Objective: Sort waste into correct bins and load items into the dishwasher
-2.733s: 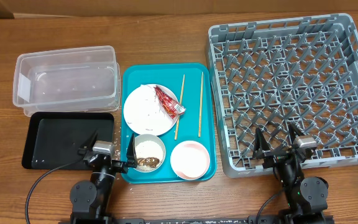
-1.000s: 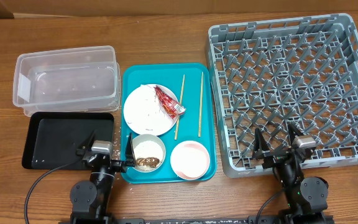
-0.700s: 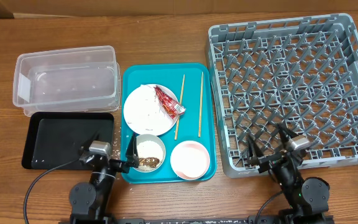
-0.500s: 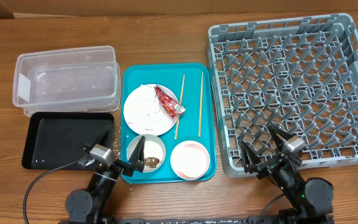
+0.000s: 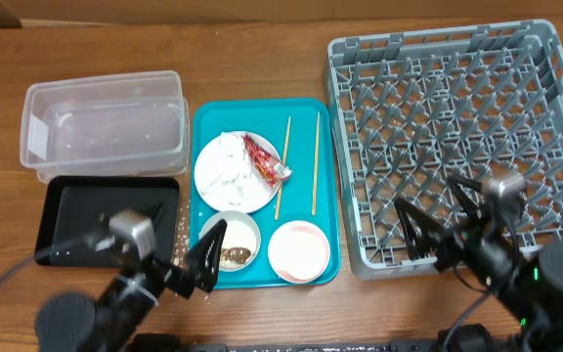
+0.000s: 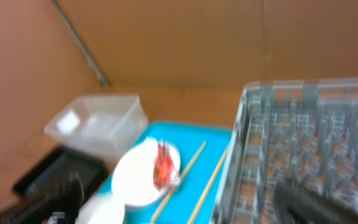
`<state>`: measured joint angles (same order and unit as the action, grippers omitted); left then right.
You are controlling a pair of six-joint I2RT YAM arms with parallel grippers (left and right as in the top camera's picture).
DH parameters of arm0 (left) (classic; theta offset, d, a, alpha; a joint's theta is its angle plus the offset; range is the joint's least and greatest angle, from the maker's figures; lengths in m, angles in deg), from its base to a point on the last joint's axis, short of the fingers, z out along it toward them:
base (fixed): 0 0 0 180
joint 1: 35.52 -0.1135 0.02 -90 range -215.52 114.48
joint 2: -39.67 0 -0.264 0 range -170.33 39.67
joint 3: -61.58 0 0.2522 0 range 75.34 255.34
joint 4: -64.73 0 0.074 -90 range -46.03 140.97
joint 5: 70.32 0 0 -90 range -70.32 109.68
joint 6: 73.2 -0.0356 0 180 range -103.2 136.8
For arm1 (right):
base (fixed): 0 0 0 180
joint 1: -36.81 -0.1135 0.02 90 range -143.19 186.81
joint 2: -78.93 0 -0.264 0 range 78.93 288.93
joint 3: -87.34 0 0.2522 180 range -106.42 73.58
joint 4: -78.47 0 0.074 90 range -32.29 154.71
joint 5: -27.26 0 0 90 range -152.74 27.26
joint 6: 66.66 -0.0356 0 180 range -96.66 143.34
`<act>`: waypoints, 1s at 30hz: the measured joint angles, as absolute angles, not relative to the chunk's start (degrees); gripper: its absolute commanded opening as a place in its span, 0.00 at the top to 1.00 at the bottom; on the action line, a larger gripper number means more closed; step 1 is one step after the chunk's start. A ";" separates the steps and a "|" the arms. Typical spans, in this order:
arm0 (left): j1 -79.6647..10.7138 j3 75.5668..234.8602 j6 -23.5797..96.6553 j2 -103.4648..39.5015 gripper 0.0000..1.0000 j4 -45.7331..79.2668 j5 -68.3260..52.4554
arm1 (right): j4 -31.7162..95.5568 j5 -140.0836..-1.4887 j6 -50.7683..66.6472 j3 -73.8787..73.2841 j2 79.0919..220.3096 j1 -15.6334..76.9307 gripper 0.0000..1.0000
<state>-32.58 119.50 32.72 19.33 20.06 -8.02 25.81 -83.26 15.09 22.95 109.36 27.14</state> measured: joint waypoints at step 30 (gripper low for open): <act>-6.44 136.64 40.75 -30.94 0.32 -12.38 5.83 | 12.98 -90.95 10.08 8.17 132.14 27.14 0.00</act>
